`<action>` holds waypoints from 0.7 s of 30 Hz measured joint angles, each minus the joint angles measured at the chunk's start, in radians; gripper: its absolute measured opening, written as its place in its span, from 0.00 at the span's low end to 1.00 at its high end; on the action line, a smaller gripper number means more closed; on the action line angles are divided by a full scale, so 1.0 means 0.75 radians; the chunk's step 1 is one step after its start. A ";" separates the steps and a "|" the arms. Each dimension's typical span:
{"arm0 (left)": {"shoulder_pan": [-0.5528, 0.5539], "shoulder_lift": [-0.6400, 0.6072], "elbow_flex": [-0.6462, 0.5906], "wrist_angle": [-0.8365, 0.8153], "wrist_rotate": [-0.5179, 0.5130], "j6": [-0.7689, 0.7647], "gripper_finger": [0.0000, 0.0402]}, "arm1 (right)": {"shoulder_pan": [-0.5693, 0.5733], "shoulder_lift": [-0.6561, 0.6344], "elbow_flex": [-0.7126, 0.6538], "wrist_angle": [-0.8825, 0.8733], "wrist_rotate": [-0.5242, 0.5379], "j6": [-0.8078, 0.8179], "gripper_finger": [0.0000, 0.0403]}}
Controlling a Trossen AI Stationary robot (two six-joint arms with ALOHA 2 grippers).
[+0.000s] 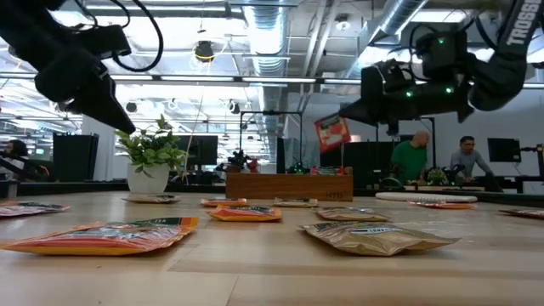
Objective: Pick & Place Tea
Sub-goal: Put the red tea bag into the right section of the wooden organizer
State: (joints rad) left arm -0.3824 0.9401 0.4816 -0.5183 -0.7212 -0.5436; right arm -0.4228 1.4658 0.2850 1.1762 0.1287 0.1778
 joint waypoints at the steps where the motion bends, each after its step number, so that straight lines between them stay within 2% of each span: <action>1: 0.000 0.000 0.000 0.021 0.000 0.015 0.37 | -0.004 0.000 -0.011 -0.001 -0.001 0.015 0.00; 7: 0.000 0.000 0.000 0.151 0.000 0.107 0.37 | -0.004 0.001 -0.015 0.000 -0.004 0.034 0.00; 12: 0.000 0.001 0.000 0.166 0.001 0.117 0.37 | 0.006 0.038 -0.004 0.000 0.008 0.060 0.00; 21: 0.000 0.001 0.000 0.166 0.002 0.116 0.37 | 0.036 0.336 0.094 0.204 0.120 0.036 0.00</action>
State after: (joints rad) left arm -0.3821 0.9405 0.4816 -0.3939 -0.7197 -0.4564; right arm -0.3957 1.7178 0.3557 1.3294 0.2185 0.2049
